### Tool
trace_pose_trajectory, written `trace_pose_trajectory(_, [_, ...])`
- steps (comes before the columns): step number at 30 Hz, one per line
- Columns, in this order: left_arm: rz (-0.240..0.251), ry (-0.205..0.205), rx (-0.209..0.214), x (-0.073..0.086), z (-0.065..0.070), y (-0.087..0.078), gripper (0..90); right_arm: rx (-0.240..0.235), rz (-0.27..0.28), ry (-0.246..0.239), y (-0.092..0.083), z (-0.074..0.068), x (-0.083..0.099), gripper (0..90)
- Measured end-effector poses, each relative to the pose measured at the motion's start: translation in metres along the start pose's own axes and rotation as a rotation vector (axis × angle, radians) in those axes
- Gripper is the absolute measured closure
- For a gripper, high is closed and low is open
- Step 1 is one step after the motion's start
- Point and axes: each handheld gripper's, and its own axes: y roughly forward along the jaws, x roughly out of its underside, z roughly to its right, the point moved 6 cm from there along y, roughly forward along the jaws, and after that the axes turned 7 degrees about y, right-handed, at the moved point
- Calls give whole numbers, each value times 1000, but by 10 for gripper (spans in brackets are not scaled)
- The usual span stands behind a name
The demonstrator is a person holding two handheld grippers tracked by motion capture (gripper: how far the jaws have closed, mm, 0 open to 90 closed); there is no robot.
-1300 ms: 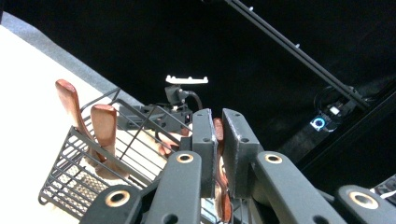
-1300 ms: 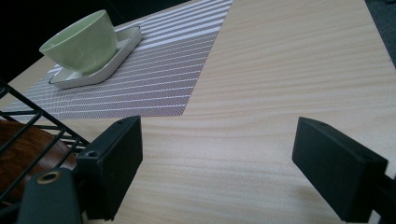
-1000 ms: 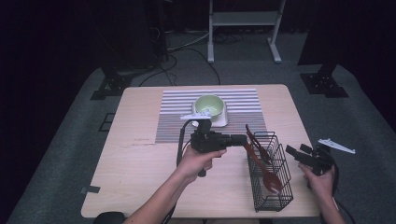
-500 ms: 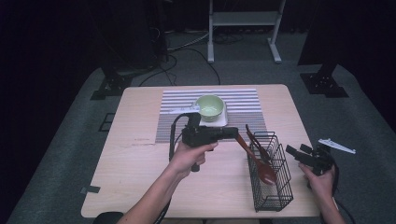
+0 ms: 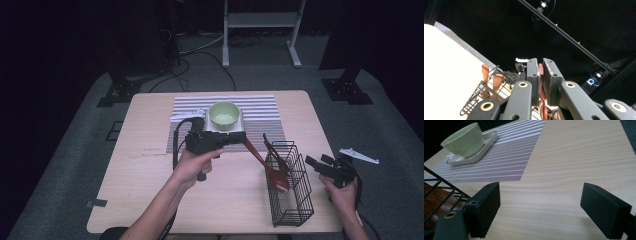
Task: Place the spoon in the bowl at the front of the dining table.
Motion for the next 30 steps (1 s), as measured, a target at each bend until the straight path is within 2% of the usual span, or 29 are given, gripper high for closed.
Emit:
trace_pose_trajectory(13, [44,3,-32,-8,-5,-27,843,15,0,-19,1,-2,0,147])
trace_pose_trajectory(21, [65,-16,-57,-9,-13,-43,843,17,0,-23,1,-2,1,146])
trace_pose_trajectory(26, [69,-20,-59,-9,-17,-49,843,17,-3,-24,1,-3,1,146])
trace_pose_trajectory(30, [53,-29,-65,-5,-21,-52,843,20,-3,-23,1,-2,1,147])
